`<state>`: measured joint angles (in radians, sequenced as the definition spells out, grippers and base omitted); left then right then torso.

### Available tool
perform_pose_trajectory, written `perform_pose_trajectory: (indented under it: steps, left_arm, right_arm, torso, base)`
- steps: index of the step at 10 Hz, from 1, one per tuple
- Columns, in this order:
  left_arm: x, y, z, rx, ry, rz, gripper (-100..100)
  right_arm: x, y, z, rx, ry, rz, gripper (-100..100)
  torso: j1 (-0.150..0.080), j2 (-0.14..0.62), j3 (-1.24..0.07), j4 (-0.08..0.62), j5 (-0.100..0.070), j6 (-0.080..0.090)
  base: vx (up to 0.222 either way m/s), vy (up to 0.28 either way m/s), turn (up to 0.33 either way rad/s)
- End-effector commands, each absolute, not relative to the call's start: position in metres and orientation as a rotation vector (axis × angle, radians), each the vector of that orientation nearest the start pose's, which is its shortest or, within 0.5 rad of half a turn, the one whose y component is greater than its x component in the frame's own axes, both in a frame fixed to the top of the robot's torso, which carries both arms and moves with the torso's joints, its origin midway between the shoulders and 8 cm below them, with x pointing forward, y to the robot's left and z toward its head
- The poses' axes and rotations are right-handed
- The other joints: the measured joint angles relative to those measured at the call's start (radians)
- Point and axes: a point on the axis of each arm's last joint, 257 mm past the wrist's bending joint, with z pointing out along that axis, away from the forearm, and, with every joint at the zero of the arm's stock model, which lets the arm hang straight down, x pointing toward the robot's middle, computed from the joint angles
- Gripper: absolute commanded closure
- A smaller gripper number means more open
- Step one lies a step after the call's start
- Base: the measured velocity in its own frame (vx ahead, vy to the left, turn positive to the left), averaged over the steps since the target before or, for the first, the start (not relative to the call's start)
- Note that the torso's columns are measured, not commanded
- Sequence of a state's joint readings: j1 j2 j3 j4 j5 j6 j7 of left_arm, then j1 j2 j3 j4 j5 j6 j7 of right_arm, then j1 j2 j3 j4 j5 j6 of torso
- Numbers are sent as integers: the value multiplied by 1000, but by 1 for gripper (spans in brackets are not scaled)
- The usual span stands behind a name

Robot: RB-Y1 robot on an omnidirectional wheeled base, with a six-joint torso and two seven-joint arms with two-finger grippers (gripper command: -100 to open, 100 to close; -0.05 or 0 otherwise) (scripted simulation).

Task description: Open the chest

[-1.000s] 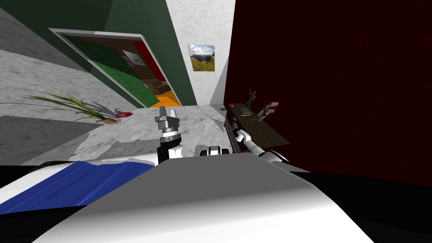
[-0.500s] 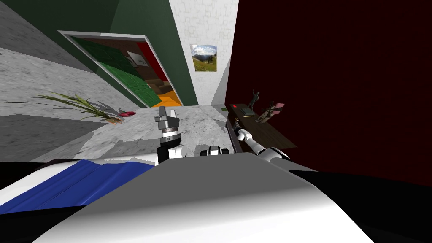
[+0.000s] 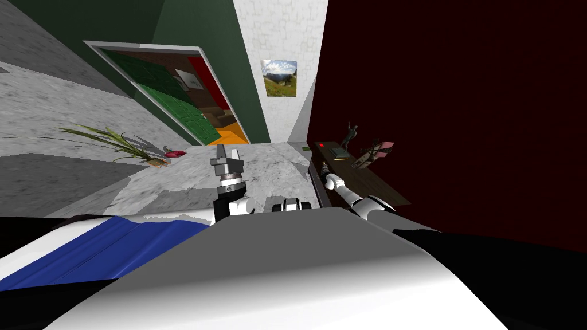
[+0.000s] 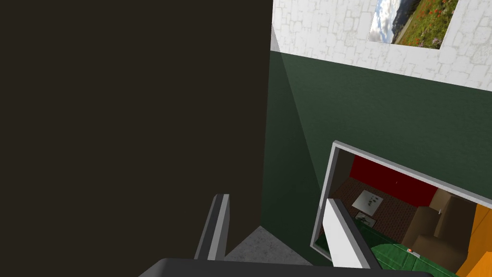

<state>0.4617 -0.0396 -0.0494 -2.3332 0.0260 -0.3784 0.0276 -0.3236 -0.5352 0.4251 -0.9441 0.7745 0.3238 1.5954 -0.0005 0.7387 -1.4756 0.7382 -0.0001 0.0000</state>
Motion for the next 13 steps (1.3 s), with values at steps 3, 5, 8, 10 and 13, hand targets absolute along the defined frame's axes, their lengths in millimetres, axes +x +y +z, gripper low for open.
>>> perform_pose_trajectory:
  steps: [3,5,8,10,13]
  left_arm:
    - [357,266,38,-745,580,-1402,0]
    - [357,266,38,-745,580,-1402,0]
    - [357,266,38,-745,580,-1403,0]
    - [357,266,38,-745,580,-1403,0]
    - [357,266,38,-745,580,-1402,0]
  right_arm:
    - [563,-438,-371,-1536,1695,-1302,-100]
    - [562,-435,-374,-1544,1692,-1310,-100]
    - [565,-435,-370,-1540,1695,-1314,100]
    - [568,-436,-367,-1537,1696,-1318,100]
    - [570,-450,-361,-1549,1694,-1328,-100]
  torso:
    - [1,-1,-1,0,0,0]
    - [-4,-3,-1,-1,-1,0]
    - [4,-2,-1,-6,-3,0]
    - [4,-1,-1,-1,1,0]
    - [-6,-2,-1,-1,-1,0]
  base:
    - [30,33,21]
    - [62,-45,6]
    - [-6,81,14]
    - [-47,209,9]
    - [-12,95,5]
